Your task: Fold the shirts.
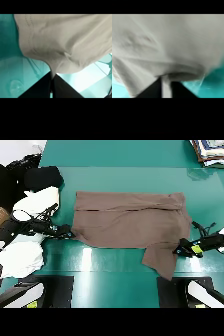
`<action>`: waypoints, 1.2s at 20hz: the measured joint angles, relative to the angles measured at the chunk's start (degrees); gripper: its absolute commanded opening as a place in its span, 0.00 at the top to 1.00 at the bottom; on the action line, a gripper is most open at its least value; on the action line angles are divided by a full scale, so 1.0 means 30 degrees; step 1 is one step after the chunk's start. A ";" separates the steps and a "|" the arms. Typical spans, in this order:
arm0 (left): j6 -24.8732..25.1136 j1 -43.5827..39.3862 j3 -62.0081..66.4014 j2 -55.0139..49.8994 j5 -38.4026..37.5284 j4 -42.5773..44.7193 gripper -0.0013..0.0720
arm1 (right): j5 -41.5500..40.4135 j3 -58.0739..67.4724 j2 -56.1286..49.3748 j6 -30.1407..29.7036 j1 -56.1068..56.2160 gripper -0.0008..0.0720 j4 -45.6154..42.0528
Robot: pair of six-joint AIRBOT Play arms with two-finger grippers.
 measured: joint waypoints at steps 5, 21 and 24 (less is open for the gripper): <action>-0.0350 0.0000 0.0007 0.1647 -0.1625 0.2419 0.95 | 0.0284 0.1122 0.0699 -0.0051 0.1559 0.97 -0.1341; -0.4124 -0.0015 0.0860 0.6251 -0.2754 0.4269 0.95 | 0.3490 0.8116 0.3883 0.0255 0.2047 0.97 -0.2062; -0.3956 -0.0015 0.2113 0.3344 -0.0393 0.4014 0.95 | 0.2237 1.0397 0.0678 0.0102 0.2135 0.97 -0.1290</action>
